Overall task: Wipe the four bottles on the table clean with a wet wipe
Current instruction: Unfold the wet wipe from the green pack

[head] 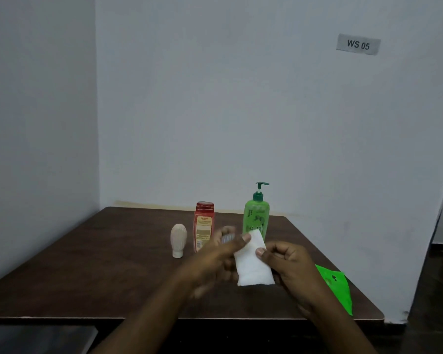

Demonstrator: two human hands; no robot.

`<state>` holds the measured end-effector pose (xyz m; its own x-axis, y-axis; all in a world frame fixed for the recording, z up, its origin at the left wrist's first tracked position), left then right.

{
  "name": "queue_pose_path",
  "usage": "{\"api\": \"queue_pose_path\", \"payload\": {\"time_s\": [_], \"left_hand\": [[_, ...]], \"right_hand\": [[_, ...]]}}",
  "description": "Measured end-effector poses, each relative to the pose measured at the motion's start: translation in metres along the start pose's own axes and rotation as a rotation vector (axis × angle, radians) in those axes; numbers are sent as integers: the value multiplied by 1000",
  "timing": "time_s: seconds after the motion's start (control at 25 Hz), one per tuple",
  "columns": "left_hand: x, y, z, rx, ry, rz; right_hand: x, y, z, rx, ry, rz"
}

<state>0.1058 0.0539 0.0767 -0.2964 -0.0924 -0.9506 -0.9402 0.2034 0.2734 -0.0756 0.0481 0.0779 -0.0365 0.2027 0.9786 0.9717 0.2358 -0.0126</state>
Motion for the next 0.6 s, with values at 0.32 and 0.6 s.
{"api": "queue_pose_path", "payload": {"time_s": [0.32, 0.6], "left_hand": [[23, -1, 5, -174, 30, -16], [11, -3, 12, -191, 108, -51]], "right_hand": [[-18, 1, -2, -70, 86, -99], [-10, 2, 7, -17, 126, -154]]}}
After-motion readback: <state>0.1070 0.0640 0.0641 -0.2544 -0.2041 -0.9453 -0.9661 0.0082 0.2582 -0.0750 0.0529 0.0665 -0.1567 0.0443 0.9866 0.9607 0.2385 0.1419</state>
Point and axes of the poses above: each hand's wrist, its own z-axis away from the middle knuckle, its own y-axis out of the palm, x = y × z, the point moved 2 cm from there along -z, towards the middle knuckle, and after that the axes turned 6 degrees about y, right-handed, at the moved point
